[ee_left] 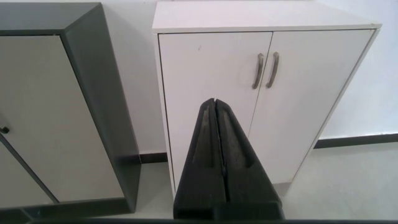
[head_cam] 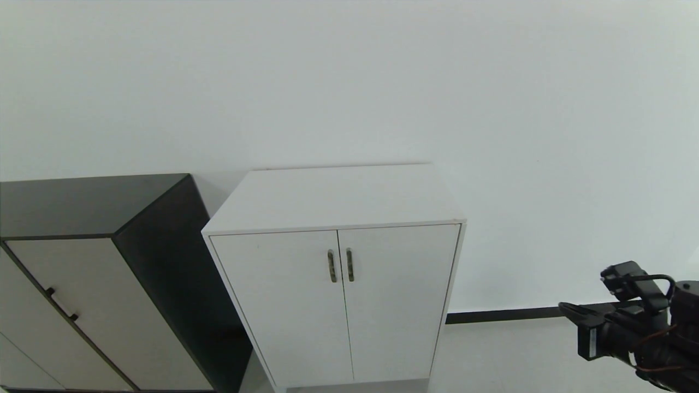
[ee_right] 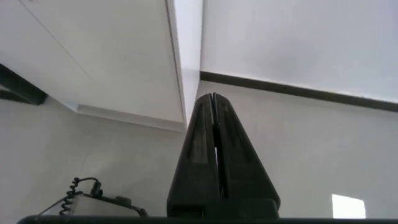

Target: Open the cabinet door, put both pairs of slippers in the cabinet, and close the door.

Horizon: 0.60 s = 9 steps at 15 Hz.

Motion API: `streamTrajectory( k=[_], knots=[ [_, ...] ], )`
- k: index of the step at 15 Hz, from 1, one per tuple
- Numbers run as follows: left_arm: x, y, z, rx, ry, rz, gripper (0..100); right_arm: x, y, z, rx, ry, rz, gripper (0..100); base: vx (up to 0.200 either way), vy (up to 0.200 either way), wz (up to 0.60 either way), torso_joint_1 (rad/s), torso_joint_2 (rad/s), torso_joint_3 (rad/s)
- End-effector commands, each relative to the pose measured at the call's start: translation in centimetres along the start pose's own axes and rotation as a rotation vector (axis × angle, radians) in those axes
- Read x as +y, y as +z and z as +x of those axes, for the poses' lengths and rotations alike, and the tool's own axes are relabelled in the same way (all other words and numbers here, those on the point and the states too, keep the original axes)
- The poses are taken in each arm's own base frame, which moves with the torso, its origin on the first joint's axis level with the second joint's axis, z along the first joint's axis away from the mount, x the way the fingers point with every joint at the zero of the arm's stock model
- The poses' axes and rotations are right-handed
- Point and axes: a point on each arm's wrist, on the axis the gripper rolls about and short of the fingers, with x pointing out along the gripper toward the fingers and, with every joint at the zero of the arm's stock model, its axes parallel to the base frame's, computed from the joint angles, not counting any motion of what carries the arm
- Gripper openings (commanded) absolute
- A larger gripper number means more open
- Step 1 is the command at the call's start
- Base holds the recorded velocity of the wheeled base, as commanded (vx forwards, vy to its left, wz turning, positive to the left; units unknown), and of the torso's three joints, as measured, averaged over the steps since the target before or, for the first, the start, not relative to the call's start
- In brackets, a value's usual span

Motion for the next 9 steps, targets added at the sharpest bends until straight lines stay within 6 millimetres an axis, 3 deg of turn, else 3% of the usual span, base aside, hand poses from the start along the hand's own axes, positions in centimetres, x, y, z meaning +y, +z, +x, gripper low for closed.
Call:
streamTrajectory(
  k=[1,3,9],
  knots=[
    [0.0,0.0,0.0,0.000,0.000,0.001,0,-0.8,-0.6,-2.3,0.001,-0.049,0.018,0,0.000,0.000,0.00,0.000,0.00,0.000],
    [0.0,0.0,0.0,0.000,0.000,0.001,0,-1.3,-0.5,-3.1,0.002,-0.079,0.032,0,0.000,0.000,0.00,0.000,0.00,0.000],
    [0.0,0.0,0.0,0.000,0.000,0.001,0,-0.2,-2.0,-10.6,0.115,-0.090,0.056,0,0.000,0.000,0.00,0.000,0.00,0.000]
  ],
)
